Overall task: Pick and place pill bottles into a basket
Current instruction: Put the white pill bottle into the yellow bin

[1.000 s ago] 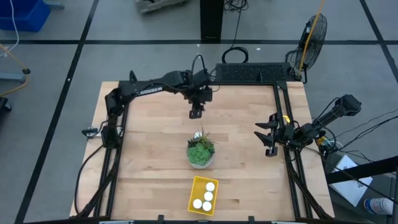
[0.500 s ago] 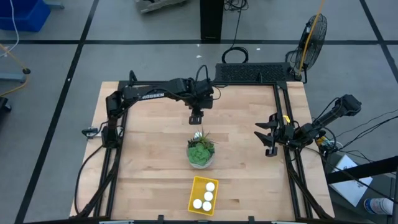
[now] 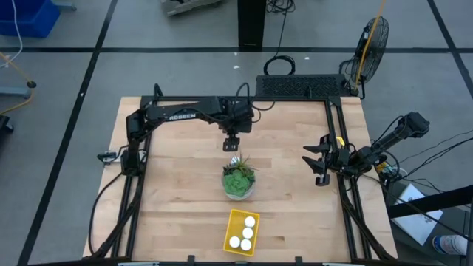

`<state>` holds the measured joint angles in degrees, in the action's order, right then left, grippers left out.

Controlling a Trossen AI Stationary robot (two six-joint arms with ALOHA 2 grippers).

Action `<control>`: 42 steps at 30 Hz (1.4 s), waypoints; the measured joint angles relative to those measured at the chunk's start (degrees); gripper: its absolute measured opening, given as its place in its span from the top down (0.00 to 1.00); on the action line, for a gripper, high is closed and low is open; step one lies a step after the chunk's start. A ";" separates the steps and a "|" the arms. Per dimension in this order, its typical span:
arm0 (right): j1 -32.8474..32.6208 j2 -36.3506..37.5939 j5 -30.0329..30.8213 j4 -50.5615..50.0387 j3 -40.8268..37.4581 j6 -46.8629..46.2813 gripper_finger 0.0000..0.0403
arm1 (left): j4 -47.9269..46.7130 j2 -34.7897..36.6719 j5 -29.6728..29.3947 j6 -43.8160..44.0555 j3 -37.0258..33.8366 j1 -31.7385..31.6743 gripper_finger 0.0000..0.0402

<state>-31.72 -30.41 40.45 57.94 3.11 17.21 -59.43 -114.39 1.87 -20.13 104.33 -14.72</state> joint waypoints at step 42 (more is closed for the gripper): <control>0.00 -0.02 0.00 0.02 0.01 0.00 0.60 | 0.84 0.02 -4.53 3.87 -3.08 6.21 0.37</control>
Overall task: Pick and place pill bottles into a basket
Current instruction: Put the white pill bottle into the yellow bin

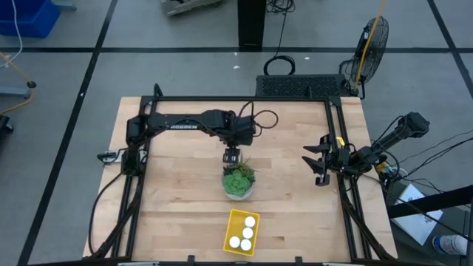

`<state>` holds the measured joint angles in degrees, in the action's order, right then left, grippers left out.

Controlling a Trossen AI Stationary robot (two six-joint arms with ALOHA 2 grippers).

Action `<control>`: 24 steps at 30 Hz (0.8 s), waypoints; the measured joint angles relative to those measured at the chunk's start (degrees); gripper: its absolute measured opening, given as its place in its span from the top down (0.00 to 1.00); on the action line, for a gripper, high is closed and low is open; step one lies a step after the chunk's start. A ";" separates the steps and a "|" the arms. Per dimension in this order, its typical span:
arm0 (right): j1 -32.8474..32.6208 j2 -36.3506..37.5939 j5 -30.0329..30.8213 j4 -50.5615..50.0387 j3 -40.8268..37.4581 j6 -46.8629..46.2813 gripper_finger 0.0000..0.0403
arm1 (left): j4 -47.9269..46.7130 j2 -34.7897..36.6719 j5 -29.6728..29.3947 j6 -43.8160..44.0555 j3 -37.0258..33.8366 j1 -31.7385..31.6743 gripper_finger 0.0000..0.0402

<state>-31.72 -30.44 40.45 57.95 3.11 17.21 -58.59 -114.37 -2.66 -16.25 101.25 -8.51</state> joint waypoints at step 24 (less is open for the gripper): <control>0.01 0.02 0.00 -0.01 0.00 0.00 0.60 | -0.95 0.00 6.19 -6.00 0.00 -9.22 0.37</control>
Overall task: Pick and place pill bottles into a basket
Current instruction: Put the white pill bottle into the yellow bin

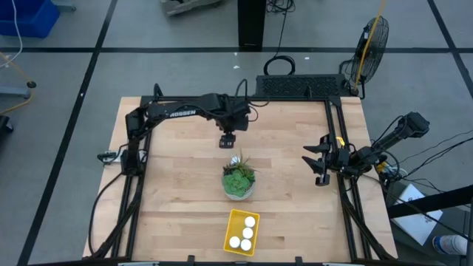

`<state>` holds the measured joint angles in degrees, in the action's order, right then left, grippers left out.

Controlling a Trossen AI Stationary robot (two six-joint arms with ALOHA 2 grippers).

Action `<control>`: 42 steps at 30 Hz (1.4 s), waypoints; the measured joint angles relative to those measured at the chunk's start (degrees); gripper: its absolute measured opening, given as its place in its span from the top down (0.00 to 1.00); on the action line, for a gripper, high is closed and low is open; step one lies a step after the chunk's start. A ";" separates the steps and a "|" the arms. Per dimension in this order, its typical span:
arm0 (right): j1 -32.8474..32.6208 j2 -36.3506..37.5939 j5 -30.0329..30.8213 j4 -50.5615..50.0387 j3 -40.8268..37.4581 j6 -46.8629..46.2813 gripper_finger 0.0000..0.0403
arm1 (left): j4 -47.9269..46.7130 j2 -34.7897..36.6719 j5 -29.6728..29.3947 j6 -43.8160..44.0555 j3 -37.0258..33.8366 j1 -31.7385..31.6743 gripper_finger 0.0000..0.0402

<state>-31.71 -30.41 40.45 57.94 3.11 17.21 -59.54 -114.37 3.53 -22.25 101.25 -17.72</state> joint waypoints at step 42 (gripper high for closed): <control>0.01 0.00 0.00 0.01 -0.02 0.00 0.60 | -3.35 0.96 0.10 -13.07 0.04 -7.82 0.37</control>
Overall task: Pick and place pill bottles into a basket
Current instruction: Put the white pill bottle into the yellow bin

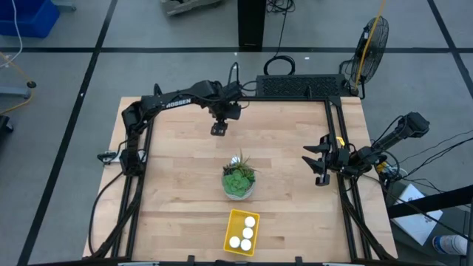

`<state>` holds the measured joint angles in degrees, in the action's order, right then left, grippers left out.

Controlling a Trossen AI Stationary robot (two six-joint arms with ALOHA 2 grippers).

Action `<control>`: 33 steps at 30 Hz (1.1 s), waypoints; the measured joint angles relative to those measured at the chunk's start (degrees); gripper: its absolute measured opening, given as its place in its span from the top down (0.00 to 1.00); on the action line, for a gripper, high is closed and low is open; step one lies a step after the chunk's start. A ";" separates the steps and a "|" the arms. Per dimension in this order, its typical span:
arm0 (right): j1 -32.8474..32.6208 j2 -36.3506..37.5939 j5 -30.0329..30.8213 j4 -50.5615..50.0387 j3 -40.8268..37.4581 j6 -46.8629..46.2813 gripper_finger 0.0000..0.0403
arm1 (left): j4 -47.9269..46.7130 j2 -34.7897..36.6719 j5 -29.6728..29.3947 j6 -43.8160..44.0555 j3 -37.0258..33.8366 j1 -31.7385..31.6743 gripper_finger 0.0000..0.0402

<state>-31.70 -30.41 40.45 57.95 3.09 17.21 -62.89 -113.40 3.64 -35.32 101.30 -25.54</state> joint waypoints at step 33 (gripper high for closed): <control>-0.01 0.00 0.00 -0.01 0.01 0.00 0.60 | 3.83 -0.02 10.77 14.25 0.00 11.33 0.37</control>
<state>-31.71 -30.41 40.45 57.95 3.10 17.21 -59.06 -113.43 14.41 -21.06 101.30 -14.21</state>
